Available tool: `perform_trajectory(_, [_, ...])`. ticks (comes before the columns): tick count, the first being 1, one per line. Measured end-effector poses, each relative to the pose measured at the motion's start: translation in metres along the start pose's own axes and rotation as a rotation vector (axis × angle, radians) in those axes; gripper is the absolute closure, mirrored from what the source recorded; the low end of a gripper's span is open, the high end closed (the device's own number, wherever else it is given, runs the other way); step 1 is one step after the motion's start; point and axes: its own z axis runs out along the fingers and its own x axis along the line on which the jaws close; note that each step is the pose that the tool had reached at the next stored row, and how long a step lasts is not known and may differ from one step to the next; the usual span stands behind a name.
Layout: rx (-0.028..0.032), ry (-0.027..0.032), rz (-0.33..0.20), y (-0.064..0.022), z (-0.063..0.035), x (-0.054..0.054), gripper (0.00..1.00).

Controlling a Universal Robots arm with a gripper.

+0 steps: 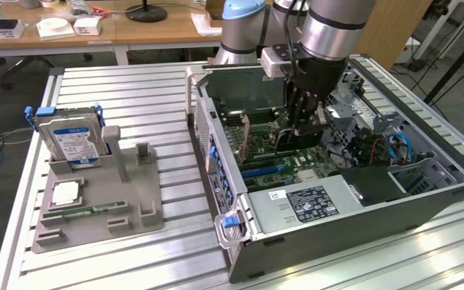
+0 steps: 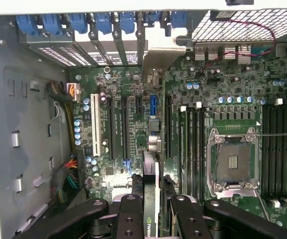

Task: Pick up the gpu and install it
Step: 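Insert the gpu into the slot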

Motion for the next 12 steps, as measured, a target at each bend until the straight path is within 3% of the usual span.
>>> perform_trajectory(9, [0.0000,0.0000,0.000,0.0050,0.0160,0.000,0.74])
perform_trajectory(12, [0.0000,0.0002,0.000,0.0052,0.0172,0.001,0.74])
